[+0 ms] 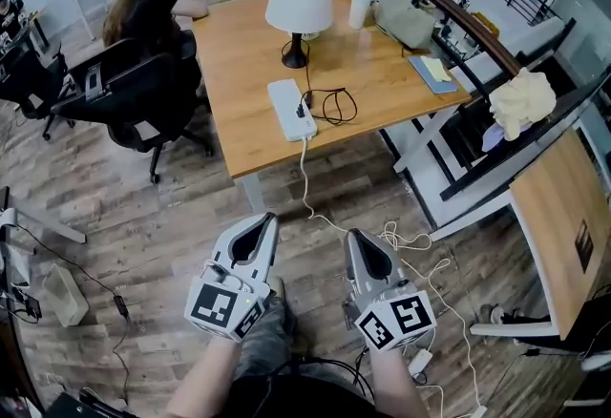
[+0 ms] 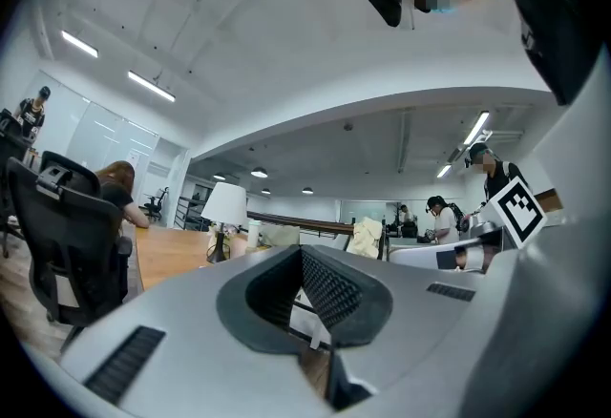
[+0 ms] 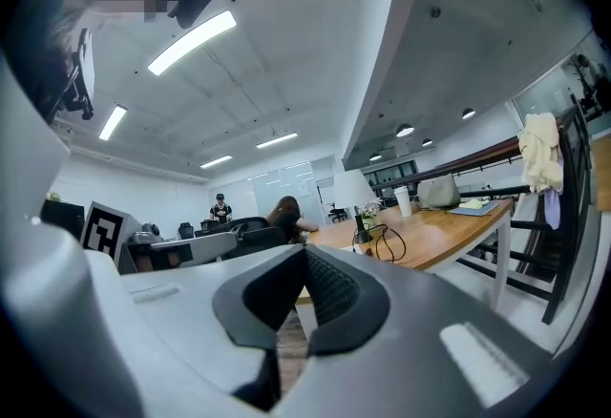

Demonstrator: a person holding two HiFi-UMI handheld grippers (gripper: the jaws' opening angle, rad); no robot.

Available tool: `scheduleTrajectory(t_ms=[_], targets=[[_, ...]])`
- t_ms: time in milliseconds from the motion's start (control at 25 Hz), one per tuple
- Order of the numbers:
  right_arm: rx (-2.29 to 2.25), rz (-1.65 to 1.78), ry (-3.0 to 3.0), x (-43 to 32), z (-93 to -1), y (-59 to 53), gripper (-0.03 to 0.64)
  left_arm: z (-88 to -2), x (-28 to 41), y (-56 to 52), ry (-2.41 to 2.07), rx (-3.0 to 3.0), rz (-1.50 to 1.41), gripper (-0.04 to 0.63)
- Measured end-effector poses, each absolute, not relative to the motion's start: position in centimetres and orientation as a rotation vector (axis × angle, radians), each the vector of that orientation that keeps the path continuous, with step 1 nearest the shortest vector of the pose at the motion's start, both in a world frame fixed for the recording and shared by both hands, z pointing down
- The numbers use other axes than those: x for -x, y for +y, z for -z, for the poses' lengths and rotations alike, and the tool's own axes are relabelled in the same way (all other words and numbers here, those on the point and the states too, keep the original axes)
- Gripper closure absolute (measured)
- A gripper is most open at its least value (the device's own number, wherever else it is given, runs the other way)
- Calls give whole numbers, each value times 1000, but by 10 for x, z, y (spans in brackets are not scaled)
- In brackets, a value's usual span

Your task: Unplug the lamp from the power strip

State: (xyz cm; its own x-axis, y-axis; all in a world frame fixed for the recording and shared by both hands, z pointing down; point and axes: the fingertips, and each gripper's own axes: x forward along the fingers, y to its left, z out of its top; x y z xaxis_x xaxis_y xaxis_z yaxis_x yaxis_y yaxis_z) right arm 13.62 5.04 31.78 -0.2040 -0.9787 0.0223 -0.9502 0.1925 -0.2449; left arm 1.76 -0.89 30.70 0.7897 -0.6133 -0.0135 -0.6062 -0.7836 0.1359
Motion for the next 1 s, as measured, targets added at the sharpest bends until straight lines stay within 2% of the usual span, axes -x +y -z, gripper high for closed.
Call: scheduleTrajectory(t_ms=[480,1000], targets=[[1931,358,2317,-146,-330,-66,609,-320,-42,-129,-877,-2861,45,600],[1947,432,2318,-141,-348,-132,609,-335,-44,-185,-813,-2863,21,600]])
